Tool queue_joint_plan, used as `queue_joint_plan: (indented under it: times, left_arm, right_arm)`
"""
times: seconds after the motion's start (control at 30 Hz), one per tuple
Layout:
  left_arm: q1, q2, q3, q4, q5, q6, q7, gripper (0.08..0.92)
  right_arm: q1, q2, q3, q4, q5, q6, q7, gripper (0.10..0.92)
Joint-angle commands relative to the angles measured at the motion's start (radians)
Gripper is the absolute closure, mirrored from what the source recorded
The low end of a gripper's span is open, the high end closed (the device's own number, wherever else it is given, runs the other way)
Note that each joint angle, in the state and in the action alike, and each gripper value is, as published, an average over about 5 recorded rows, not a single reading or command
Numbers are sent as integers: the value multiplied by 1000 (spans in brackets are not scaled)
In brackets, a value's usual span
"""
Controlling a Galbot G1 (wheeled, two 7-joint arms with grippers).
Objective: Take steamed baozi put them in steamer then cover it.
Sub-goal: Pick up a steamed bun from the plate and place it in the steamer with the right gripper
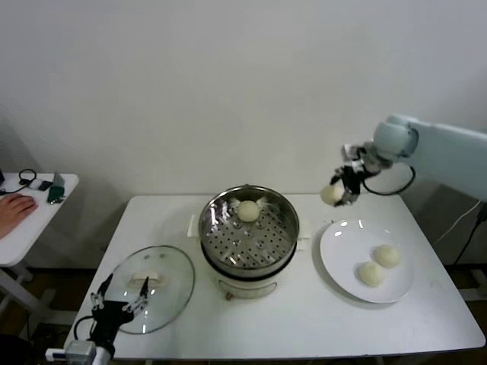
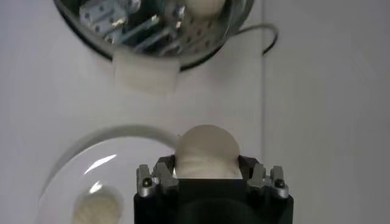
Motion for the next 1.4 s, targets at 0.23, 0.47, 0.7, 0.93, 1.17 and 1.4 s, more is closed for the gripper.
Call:
queue_joint_plan:
  times: [0.23,0.47,0.7,0.93,1.17,1.4]
  left_arm:
    - [-5,0,-15,-7,-14,7,-1,177]
    - [1,-2,-19,-12,-15,7,-1,177]
    - [6,-3,-22,-13,-17,5,-1,177]
    - [8,-1,-21,-15,-16,4,-1,177]
    - [10,0,-18,-16,-15,4,0,177]
    - [11,1,-18,-20,-14,6,1,177]
  right_arm:
    - [-43,297,83,189,157,-196,195,339]
    - [-192,406,100,83,80,-238,248,346]
    - [-281,446,98,28,22,-259,269,347]
    - [-358,455,104,8,-7,-281,301,347]
    - [-382,460,123,-1,-10,-290,314,346]
    - [-341,422,132,22,-1,-263,287,264]
